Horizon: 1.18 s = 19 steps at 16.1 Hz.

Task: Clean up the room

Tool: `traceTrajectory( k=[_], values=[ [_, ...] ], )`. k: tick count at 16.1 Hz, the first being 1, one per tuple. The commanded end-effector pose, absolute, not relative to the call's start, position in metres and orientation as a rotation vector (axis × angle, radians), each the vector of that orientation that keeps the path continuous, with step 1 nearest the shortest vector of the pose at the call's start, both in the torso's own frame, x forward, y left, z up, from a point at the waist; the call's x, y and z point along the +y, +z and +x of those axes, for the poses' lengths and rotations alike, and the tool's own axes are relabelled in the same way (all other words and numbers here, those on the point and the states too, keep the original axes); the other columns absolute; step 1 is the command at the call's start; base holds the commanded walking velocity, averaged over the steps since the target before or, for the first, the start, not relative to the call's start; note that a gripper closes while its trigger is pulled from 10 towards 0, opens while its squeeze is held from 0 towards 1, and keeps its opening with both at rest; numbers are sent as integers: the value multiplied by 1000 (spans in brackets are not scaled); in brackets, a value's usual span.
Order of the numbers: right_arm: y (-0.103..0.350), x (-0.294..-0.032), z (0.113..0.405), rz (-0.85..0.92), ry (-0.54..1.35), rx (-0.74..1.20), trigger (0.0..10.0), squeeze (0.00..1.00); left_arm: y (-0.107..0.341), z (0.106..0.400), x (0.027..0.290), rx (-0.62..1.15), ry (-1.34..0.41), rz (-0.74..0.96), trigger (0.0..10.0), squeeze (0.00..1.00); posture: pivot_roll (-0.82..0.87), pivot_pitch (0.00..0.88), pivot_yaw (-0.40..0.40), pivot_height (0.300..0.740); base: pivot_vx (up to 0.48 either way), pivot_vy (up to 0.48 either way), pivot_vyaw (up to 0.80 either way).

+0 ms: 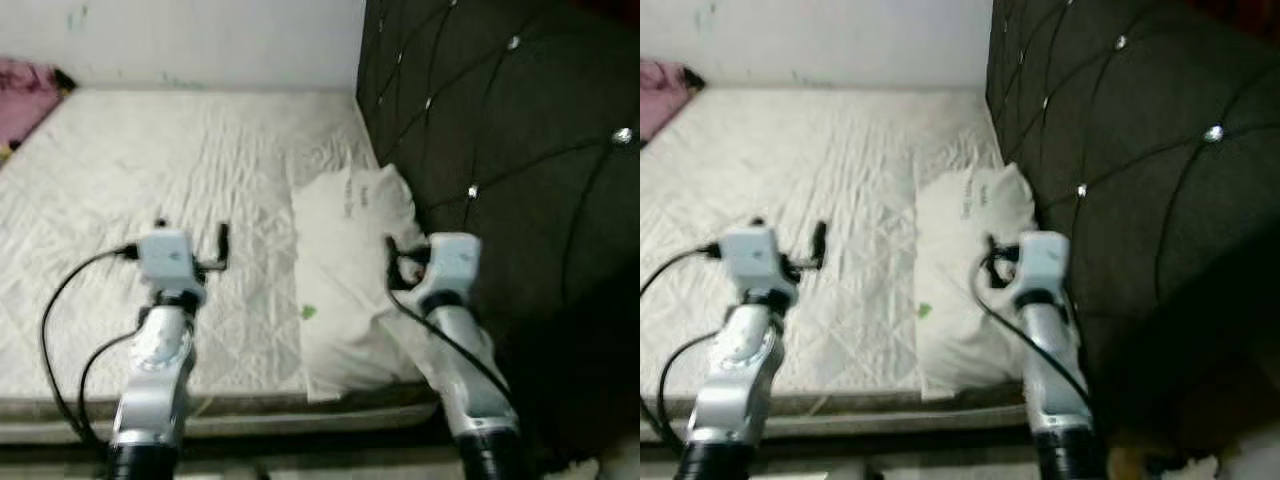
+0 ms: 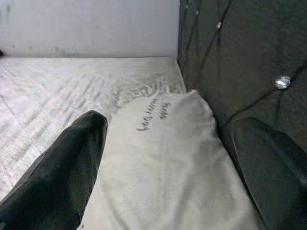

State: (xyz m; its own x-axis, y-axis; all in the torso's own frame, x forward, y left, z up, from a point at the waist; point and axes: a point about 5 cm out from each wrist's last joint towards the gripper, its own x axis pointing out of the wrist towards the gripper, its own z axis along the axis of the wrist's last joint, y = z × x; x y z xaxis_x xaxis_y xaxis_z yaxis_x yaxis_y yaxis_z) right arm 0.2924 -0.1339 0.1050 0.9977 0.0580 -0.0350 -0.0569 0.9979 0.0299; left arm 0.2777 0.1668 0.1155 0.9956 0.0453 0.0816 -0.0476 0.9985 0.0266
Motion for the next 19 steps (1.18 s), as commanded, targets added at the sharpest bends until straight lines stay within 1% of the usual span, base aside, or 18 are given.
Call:
traceTrajectory(
  k=[1,2,3,4,7,11,19],
  values=[
    [101,-146,290,19,22,58,10000,0,116,279,160,-77,25,2,10000,0,14,0,5,740,0,0,0],
    [100,-146,290,2,22,72,10000,0,116,279,160,-77,24,-9,10000,0,14,0,5,740,0,0,0],
    [100,-145,291,-62,23,65,10000,0,116,279,159,-77,22,-11,10000,0,14,0,6,740,0,454,0],
    [101,-141,291,-80,52,47,10000,0,116,278,159,-71,25,-13,10000,0,14,0,5,740,0,480,0],
    [99,-143,292,-48,29,87,10000,0,115,278,159,-66,24,-18,10000,0,14,0,5,740,0,480,0],
    [97,-141,292,-2,62,92,10000,0,114,279,159,-61,29,-30,10000,0,19,0,-1,740,0,480,0],
    [97,-140,295,5,85,97,10000,0,115,282,156,-65,27,-42,10000,0,19,0,-9,740,0,480,0]
  ],
)
